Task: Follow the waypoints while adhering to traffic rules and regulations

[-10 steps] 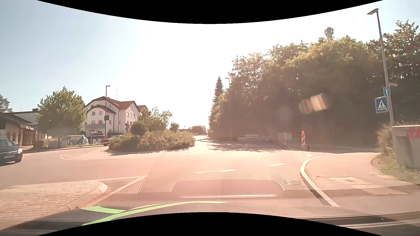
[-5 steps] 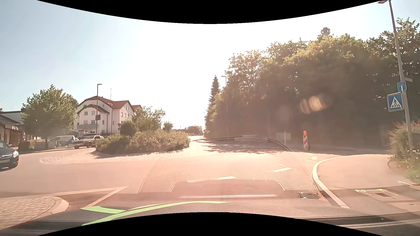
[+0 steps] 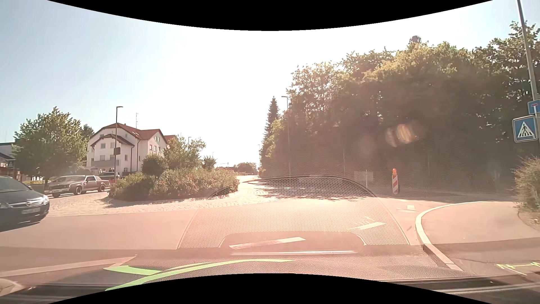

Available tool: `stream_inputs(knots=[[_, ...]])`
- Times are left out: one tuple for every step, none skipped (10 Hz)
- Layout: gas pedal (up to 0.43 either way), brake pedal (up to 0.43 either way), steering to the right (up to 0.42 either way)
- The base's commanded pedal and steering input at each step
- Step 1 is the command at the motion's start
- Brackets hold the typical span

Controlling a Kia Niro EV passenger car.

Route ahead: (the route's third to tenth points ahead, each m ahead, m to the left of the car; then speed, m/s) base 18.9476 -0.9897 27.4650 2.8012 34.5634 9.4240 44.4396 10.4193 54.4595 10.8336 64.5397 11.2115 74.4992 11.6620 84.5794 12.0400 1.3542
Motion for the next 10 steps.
stream_inputs(knots=[[0.0,0.195,0.067],[0.0,0.189,0.067],[0.0,0.183,0.067],[0.0,0.165,0.067],[0.0,0.134,0.067],[0.0,0.012,0.067],[0.0,0.0,0.067],[0.0,0.0,0.067],[0.0,0.0,0.067],[0.0,0.0,0.068]])
